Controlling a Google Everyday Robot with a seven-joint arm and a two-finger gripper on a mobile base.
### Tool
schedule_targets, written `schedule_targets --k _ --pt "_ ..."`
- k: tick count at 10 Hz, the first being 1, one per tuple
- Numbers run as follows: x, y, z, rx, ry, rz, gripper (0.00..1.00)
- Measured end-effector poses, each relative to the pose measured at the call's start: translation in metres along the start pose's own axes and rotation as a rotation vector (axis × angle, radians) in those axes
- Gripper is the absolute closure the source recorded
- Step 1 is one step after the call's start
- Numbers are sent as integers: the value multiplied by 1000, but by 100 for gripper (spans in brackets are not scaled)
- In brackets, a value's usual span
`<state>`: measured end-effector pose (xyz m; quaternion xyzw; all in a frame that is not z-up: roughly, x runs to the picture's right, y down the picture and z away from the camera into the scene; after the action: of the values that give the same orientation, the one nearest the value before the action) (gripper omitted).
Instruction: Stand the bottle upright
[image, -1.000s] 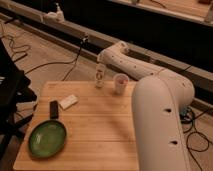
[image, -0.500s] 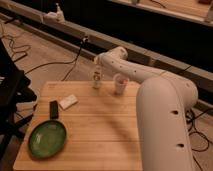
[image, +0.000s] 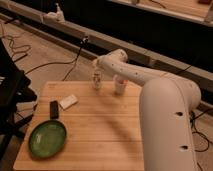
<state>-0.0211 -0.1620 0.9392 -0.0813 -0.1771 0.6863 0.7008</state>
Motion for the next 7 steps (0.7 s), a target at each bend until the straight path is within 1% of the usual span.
schedule_targets --k 1,3,4,5,7 --pt "1 -1 0 1 3 3 51" --pt "4 -4 -3 0 12 22 32" --pt "5 -4 -4 -6 14 33 26" --pt "5 -6 -5 -3 15 36 24" --pt "6 -5 -4 -4 18 35 24"
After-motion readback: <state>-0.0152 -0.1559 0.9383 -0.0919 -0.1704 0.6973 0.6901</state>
